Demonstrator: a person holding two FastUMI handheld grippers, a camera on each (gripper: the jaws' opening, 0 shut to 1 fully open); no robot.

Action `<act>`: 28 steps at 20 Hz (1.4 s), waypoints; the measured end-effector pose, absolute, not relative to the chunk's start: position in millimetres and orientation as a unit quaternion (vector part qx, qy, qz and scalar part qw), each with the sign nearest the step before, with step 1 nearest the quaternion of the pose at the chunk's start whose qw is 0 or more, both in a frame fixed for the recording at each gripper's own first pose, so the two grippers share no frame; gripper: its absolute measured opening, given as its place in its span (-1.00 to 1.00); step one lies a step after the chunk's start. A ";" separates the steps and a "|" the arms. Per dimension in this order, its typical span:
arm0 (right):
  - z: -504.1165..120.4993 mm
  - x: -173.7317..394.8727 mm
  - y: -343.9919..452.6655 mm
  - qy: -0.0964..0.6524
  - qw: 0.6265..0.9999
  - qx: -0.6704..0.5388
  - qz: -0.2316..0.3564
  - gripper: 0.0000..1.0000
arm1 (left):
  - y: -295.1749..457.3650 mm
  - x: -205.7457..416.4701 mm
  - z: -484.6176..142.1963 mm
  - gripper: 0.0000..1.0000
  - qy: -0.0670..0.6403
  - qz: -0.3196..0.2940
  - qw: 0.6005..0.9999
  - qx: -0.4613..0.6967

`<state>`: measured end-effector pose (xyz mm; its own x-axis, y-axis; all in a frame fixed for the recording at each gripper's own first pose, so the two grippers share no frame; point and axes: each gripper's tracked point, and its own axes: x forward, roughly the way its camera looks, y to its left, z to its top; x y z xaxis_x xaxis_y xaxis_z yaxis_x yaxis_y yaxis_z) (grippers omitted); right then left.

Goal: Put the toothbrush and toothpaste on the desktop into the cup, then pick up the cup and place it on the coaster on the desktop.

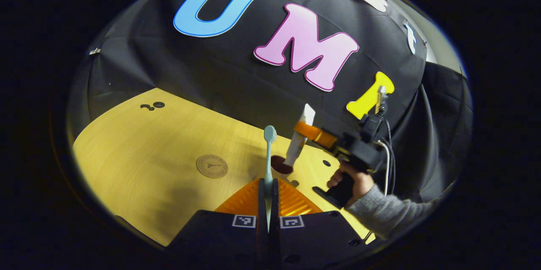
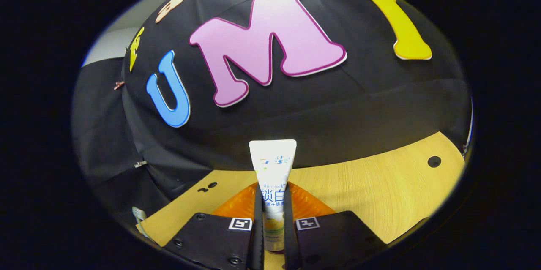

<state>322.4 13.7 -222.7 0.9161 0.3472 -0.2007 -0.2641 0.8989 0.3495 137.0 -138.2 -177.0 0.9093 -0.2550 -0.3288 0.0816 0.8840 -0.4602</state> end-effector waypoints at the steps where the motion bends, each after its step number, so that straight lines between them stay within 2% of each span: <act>1: -232.2 324.8 16.1 0.133 0.967 0.148 0.161 -0.55 | -138.4 137.7 -175.6 -0.87 0.190 -0.086 0.951 -0.227; 10: -288.8 311.8 25.2 0.163 0.969 0.069 0.171 -0.55 | -144.9 159.4 -169.6 -0.88 0.152 -0.063 0.951 -0.262; 13: -297.0 302.4 26.9 0.177 0.966 0.063 0.175 -0.43 | -149.6 168.2 -169.9 -0.88 0.145 -0.064 0.951 -0.266; 14: -296.6 301.0 27.2 0.180 0.966 0.064 0.177 -0.46 | -150.6 173.1 -169.3 -0.88 0.142 -0.064 0.950 -0.270; 15: -297.9 297.3 26.4 0.188 0.963 0.070 0.177 -0.21 | -152.4 178.7 -168.5 -0.88 0.137 -0.064 0.949 -0.278; 18: -292.2 290.1 13.2 0.213 0.957 0.102 0.169 -0.10 | -157.1 205.1 -163.2 -0.87 0.110 -0.062 0.942 -0.312; 20: -280.0 283.5 3.7 0.220 0.949 0.147 0.171 0.06 | -162.7 227.8 -162.6 -0.88 0.092 -0.058 0.939 -0.325; 21: -273.1 283.6 -3.8 0.219 0.946 0.170 0.167 0.10 | -164.3 238.7 -164.4 -0.88 0.086 -0.056 0.939 -0.329; 22: -265.8 282.7 -12.6 0.217 0.943 0.191 0.162 -0.05 | -166.4 249.2 -166.1 -0.88 0.079 -0.053 0.938 -0.332; 23: -260.2 281.3 -21.8 0.215 0.941 0.209 0.155 0.15 | -167.8 258.3 -166.2 -0.88 0.072 -0.050 0.938 -0.335; 28: -244.6 258.5 -65.9 0.202 0.941 0.241 0.126 0.15 | -174.9 297.4 -178.7 -0.88 0.046 -0.030 0.943 -0.329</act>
